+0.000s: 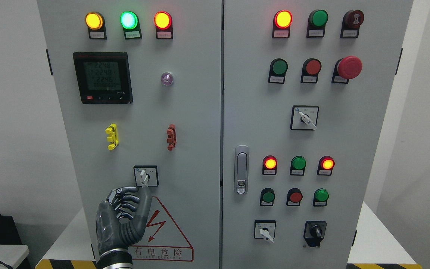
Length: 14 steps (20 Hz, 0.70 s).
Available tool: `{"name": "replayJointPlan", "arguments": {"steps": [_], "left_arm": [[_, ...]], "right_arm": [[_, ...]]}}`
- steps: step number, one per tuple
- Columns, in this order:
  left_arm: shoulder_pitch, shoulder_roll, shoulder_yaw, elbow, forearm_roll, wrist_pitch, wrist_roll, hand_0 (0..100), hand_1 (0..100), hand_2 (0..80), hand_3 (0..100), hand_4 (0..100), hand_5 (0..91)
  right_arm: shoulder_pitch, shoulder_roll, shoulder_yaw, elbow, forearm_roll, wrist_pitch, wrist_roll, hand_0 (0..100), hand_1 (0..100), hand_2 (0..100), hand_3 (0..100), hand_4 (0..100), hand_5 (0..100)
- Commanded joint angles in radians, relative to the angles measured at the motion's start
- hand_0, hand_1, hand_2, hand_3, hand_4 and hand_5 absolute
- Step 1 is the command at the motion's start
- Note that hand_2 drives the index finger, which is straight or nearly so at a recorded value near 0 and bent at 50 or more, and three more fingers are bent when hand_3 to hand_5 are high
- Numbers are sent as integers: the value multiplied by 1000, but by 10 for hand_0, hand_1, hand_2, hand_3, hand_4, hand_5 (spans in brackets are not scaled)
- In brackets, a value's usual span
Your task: Turn on light switch 1
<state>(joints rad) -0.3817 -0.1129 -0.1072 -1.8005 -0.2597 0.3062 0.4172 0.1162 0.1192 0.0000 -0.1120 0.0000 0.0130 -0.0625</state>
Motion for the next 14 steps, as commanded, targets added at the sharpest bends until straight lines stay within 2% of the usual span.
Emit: {"name": "replayJointPlan", "arguments": {"steps": [1,14], "left_arm": [[-17,-1,0,-2,3,14,0,239,466,467,700,769,765],[-28,-1,0,-2,7,56,-1,245,431,492,712,778,768]], "right_arm": [[-1,0,17,0,-25,-1,0,120,389,0,0,0,0],[-1,0,17,0,-25,-1,0,120,389,0,0,0,0]]}}
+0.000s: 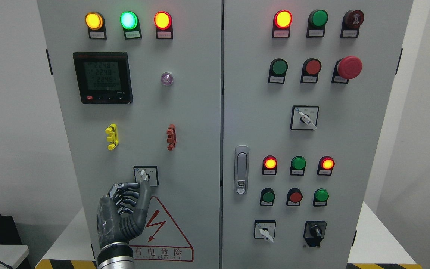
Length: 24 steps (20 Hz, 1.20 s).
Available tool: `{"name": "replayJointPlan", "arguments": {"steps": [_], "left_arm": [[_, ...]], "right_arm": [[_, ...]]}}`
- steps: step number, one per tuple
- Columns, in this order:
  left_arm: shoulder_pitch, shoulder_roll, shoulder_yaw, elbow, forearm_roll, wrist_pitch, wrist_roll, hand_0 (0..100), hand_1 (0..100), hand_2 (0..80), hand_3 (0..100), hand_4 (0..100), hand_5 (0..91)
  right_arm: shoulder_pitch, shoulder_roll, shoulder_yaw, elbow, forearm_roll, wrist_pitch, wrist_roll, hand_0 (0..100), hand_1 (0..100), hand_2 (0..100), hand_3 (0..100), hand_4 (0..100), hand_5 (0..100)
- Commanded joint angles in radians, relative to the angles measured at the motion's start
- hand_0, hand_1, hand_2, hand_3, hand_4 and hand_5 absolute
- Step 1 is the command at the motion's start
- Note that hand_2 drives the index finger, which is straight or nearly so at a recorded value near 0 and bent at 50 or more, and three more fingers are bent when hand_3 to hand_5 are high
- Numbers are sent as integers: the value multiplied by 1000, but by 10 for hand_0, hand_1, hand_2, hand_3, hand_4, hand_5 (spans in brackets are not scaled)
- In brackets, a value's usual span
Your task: Turn on light switch 1
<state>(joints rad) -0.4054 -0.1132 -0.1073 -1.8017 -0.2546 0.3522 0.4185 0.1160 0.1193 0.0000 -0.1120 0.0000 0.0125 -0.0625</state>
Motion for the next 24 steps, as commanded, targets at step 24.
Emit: {"name": "replayJointPlan", "arguments": {"steps": [24], "left_arm": [[-9,0,0,-2,6,13,0,233,407,510,727,791,772]], "right_arm": [[1,-1,17,0,-25,0,0,120,389,0,0,0,0]]}}
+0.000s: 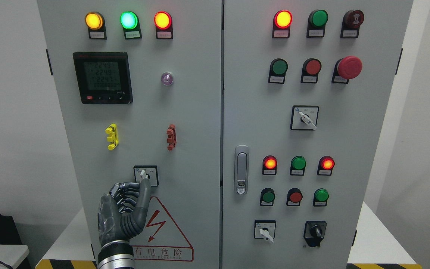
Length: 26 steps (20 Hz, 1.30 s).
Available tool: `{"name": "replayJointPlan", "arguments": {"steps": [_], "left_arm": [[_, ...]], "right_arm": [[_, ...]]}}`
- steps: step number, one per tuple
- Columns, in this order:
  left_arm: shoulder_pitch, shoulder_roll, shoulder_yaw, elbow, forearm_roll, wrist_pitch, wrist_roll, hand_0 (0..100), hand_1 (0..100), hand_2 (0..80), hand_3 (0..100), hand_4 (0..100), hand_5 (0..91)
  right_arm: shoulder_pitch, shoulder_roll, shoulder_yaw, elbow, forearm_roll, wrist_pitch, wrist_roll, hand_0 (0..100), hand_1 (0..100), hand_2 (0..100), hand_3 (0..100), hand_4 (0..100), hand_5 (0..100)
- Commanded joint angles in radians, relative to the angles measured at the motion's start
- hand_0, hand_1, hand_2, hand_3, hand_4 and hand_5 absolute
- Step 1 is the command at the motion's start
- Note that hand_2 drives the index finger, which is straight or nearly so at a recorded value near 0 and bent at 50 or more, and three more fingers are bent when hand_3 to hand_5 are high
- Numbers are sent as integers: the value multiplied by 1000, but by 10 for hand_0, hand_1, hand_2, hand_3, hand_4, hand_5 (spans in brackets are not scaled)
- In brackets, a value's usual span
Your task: Turn on light switch 1
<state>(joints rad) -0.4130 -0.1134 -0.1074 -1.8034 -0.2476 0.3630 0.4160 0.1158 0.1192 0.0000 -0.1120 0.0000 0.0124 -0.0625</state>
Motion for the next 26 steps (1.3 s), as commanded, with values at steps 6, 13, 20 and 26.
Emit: {"name": "replayJointPlan", "arguments": {"steps": [6,13,20,26], "left_arm": [[-13,0,-2,-1,-1,40,3,230,404,515,731,794,775],[-38,0,-2,-1,-1,47,1,228,402,518,733,798,775],[-38,0,-14,-1,-1,83,1,235,376,538,748,808,779],[-38,0,-23,1,1,85,1,235,359,556,763,814,779]], "right_arm": [[-1,0,17,0,-25,0,0,120,389,0,0,0,0],[-1,0,17,0,-25,0,0,120,389,0,0,0,0],[-1,-1,17,0,-25,0,0,120,389,0,0,0,0],[-1,0,17,0,-25,1,0,120,389,0,0,0,0]]}}
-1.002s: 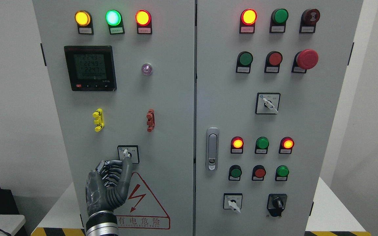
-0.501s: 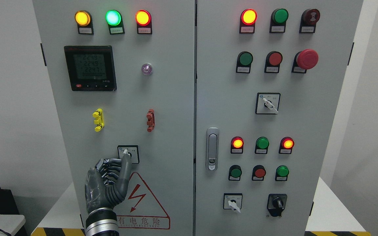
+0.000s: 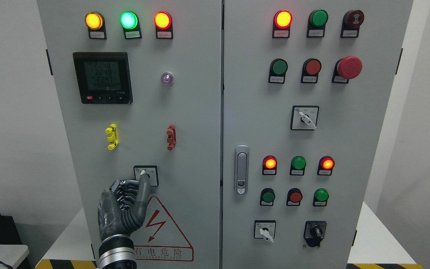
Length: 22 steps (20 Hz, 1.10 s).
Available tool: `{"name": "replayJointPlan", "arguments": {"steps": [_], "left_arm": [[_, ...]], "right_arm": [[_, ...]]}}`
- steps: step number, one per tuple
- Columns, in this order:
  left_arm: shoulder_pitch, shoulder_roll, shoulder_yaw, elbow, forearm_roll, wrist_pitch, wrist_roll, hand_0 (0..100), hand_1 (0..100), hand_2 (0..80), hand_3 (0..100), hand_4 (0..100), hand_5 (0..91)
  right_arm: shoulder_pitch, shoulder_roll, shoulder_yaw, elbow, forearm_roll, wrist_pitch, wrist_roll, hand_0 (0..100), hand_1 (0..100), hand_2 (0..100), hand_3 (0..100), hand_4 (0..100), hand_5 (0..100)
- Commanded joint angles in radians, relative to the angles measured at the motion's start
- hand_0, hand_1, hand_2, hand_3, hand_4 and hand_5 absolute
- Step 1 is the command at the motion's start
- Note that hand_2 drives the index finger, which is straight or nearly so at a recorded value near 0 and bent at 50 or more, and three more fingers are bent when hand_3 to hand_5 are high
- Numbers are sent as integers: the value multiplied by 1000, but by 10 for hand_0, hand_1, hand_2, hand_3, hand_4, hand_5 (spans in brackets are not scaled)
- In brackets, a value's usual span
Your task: Turn on light switch 1
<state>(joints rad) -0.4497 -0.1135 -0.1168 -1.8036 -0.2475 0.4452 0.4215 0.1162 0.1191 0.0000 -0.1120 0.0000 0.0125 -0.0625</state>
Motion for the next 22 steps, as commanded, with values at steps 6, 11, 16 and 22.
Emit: {"name": "replayJointPlan", "arguments": {"steps": [6,11,16,22], "left_arm": [[-1,0,-14,1,-1,7,-3,230,354,559,769,816,778],[-3,0,-14,3,-3,18,-3,228,346,565,768,818,776],[-21,0,-14,4,-3,49,-3,227,345,567,768,819,772],[-26,0,-14,4,-4,52,-3,223,340,571,768,819,769]], "right_arm": [[0,-1,17,0,-25,1,0,120,389,0,0,0,0],[-1,1,17,0,-25,1,0,120,389,0,0,0,0],[0,-1,17,0,-25,1,0,120,389,0,0,0,0],[-1,1,17,0,-25,1,0,120,389,0,0,0,0]]}}
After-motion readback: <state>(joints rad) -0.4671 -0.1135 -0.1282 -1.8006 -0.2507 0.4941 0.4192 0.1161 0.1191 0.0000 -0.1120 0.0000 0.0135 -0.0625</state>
